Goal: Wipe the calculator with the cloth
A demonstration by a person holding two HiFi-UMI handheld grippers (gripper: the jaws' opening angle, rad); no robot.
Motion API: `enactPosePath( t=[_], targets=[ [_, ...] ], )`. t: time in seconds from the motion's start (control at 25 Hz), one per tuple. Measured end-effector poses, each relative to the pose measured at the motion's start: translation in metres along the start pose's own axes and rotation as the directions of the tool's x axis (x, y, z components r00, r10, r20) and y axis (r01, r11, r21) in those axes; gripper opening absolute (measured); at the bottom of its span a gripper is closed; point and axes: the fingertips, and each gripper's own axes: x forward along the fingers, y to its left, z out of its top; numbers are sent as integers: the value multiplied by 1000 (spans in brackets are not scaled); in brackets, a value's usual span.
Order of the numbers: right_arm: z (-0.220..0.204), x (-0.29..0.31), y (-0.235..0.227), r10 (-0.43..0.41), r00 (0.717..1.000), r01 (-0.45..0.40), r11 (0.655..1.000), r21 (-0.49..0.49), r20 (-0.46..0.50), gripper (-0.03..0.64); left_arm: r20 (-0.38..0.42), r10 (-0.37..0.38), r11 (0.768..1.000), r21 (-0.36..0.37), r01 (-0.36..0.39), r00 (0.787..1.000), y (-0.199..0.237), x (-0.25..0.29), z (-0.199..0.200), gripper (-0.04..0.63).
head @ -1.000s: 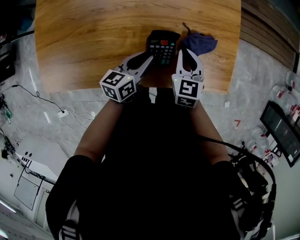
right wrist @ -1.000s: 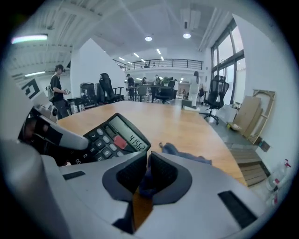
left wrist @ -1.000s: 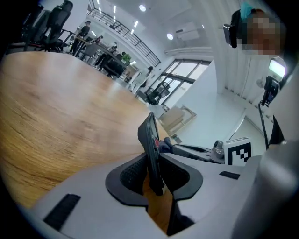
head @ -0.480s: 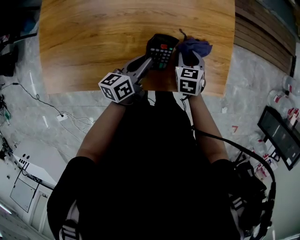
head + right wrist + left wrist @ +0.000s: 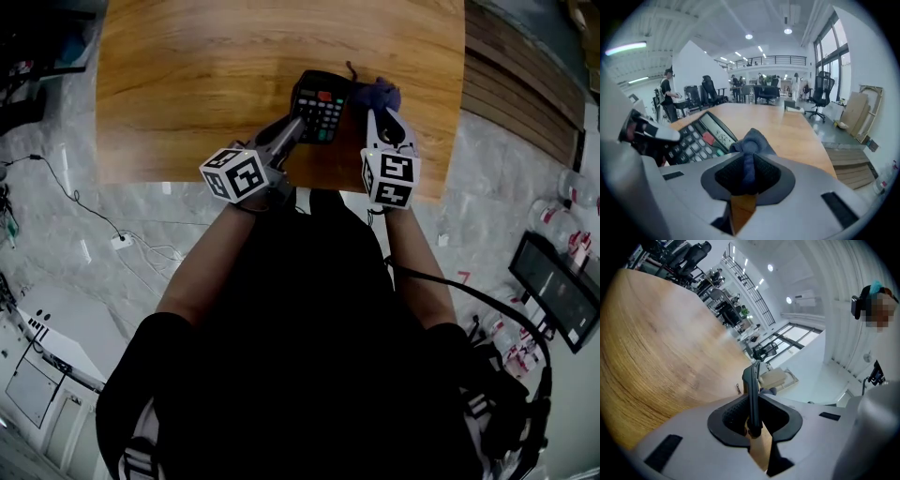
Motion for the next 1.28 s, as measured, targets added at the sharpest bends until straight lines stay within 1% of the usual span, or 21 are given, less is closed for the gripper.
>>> enactPosePath(
  t=[0.12,0.32,0.4,0.52,0.6,0.64,0.72,0.92,1.04,1.16,1.28],
  targets=[
    [44,-18,22,70,993,-70,998,-1,99,63,9,-11,1000,17,10,1000,-9,-4,7,71],
    [93,-30,71,200,962,-195,980,-44,183,63,16,-34,997,65,33,999,-24,-4,18,71],
    [106,-37,96,266,941,-255,964,-80,207,63,15,-42,996,76,41,999,-29,-4,19,71],
    [114,-52,138,382,898,-360,923,-137,216,63,23,-44,996,83,41,999,-33,-7,21,71],
    [112,-58,154,422,884,-396,905,-155,201,63,31,-44,996,84,41,999,-35,-10,23,71],
    [109,-58,155,422,885,-396,905,-157,196,63,32,-46,995,86,43,998,-36,-11,24,71],
    [105,-53,144,390,901,-367,919,-147,191,63,33,-58,994,91,54,998,-41,-12,25,71],
    [93,-35,89,238,956,-224,969,-101,171,63,49,-94,992,90,89,994,-55,-17,29,71],
    [83,-29,56,152,978,-145,988,-62,145,63,58,-104,991,92,99,993,-61,-19,32,71],
    [77,-34,43,116,984,-112,993,-36,135,63,71,-110,991,90,104,991,-66,-23,34,71],
    [76,-43,57,147,979,-142,989,-47,140,63,84,-111,991,90,103,990,-70,-27,37,71]
  ],
)
